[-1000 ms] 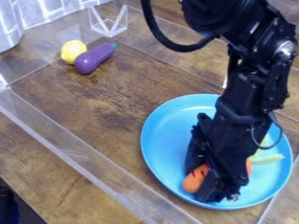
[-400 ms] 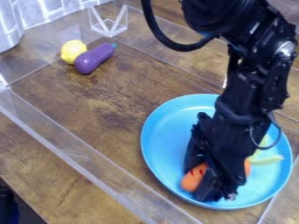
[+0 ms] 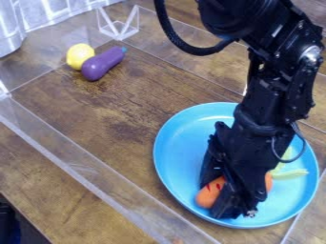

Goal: Remove the carrot from inside the blue tray and put it on the table

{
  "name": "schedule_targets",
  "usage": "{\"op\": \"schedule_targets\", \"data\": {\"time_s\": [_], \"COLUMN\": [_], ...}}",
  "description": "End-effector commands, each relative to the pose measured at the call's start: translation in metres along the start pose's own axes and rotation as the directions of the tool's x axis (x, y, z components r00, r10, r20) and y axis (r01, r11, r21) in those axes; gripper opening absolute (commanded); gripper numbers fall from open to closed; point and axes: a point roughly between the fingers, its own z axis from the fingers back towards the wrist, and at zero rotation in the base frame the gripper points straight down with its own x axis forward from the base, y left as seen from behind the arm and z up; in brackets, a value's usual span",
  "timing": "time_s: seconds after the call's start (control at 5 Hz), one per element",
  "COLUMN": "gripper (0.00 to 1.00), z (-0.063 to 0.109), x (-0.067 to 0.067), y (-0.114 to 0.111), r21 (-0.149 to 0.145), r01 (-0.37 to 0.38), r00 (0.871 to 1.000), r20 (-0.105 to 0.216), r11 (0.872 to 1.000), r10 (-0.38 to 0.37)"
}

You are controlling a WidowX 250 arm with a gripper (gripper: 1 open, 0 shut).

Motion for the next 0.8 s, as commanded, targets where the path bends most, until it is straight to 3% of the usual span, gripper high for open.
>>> {"op": "schedule_targets", "data": {"time_s": [0.0,0.6], "gripper": [0.0,0.0], "z": [0.0288,0.0342], "x": [0.0028,-0.0005], "y": [0.0034,0.007], "r21": [0.037,0.052], "r01": [0.004,0.009], "r00": [0.997,0.997], "r20": [0.082,0.074], "r11": [0.999,0.999], "r10": [-0.007,-0.013]}}
